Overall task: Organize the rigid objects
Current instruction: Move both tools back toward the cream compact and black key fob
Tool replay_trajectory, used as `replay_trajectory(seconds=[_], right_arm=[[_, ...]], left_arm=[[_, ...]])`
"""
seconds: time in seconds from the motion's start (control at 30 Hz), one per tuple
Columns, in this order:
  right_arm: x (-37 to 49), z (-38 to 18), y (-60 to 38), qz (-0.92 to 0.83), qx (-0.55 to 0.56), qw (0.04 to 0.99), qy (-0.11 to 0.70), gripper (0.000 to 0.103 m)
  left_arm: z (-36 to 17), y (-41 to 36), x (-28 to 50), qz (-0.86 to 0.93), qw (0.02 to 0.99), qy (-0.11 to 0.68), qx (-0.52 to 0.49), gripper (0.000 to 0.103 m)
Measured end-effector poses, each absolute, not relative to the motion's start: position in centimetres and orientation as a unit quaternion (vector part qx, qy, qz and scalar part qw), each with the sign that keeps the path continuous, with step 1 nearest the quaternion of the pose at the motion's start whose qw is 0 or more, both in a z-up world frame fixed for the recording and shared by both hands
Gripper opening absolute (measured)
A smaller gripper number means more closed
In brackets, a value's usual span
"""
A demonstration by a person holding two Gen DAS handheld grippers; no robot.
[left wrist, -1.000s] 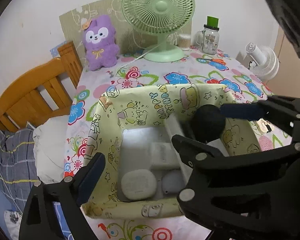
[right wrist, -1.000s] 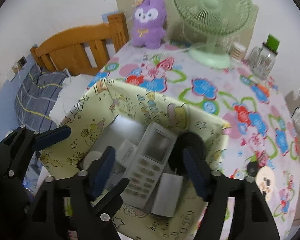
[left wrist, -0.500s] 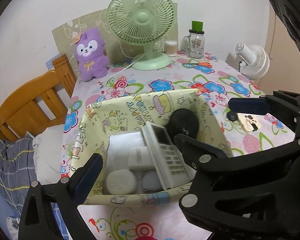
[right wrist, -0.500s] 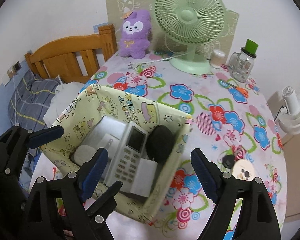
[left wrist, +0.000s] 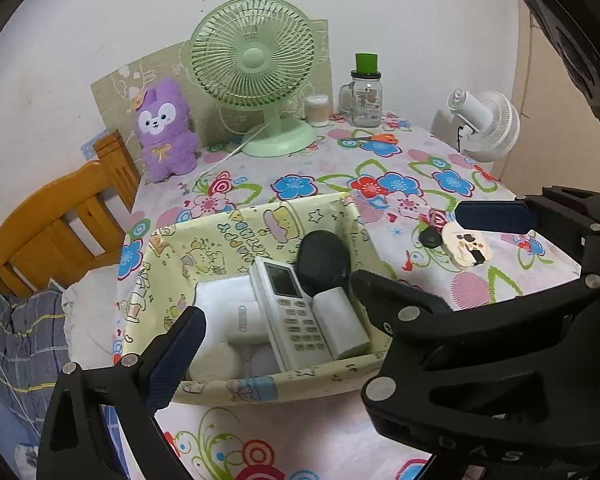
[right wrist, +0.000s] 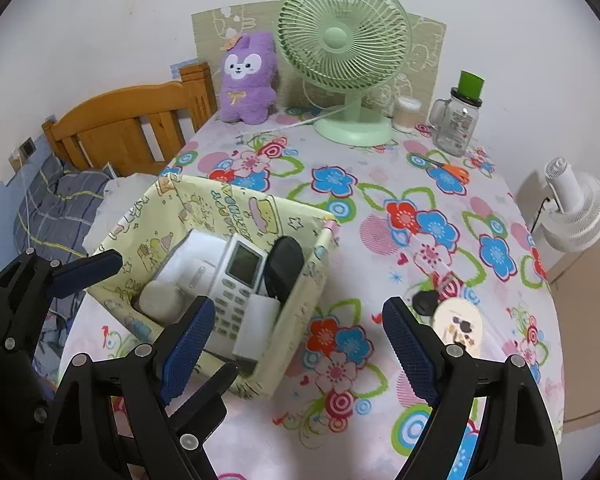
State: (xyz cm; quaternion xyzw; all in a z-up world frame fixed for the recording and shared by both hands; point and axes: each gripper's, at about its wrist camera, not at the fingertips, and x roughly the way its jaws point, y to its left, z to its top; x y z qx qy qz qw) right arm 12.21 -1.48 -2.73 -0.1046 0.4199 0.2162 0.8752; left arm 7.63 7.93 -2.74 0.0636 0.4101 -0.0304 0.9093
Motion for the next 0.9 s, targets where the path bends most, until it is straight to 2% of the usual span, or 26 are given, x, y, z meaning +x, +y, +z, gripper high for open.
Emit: replay_trajectory(seconds=[0.53,0.9], right_arm=[[10.3,-1.5,-6.9,0.163,-0.105,0.900,0.390,0.091],[9.9,-1.4,-10.7,0.152,-0.080,0.901,0.398,0.091]], left_arm=[[-2.0,3.4,6.8,-0.063,0.907,0.413,0.057,0.100],[-1.7,0.5,6.5,-0.069,0.908,0.409,0.062,0.100]])
